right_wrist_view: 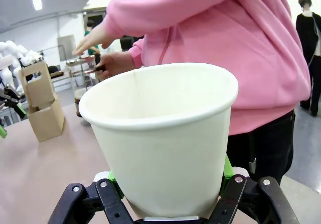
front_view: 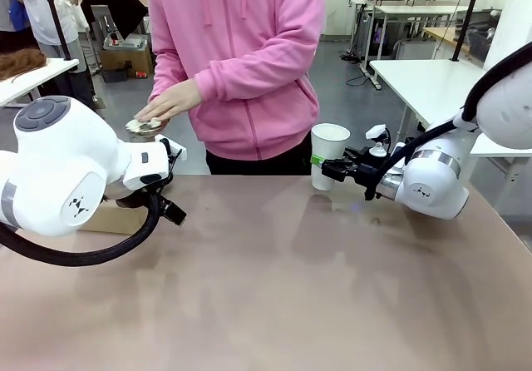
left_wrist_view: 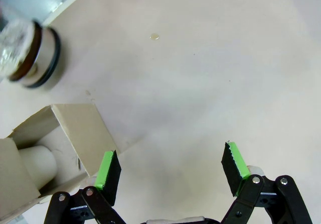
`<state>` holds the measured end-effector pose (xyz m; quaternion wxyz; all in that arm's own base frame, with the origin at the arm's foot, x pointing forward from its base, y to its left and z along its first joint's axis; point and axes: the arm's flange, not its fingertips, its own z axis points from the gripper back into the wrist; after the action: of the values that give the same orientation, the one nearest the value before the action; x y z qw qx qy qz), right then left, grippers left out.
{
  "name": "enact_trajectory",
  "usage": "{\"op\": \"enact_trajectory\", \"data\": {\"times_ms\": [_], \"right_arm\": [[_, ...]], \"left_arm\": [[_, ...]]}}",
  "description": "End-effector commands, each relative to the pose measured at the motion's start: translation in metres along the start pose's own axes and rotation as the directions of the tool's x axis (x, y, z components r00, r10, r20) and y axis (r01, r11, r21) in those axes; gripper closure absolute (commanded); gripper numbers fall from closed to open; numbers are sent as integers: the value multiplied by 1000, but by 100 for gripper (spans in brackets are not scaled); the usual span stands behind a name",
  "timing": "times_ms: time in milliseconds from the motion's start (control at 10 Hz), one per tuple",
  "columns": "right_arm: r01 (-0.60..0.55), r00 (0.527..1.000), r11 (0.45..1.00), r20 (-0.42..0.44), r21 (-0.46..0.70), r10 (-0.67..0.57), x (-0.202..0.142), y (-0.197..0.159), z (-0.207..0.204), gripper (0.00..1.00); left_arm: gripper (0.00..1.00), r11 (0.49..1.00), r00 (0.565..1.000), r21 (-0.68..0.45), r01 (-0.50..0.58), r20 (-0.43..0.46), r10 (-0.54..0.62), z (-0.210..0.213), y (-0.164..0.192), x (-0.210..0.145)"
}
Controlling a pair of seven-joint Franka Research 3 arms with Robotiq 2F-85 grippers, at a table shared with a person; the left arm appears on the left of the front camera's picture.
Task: Pour a drink into a cup and package it in a carrier.
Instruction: When a person places the Paper Cup Lid on the 600 ml Paper Cup , lift the 600 ml Paper Cup.
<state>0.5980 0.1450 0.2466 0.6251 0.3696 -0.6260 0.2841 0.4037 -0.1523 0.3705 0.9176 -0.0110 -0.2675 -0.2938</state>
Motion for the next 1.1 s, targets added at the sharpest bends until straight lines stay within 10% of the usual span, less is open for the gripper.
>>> {"op": "enact_trajectory", "data": {"times_ms": [0,1000], "right_arm": [[-3,1000,1000,-4,-3,3,4,3,1,20],[-3,1000,1000,-4,-3,3,4,3,1,20]], "left_arm": [[0,1000,1000,-2,-1,1,1,0,0,0],[0,1000,1000,-2,-1,1,1,0,0,0]]}}
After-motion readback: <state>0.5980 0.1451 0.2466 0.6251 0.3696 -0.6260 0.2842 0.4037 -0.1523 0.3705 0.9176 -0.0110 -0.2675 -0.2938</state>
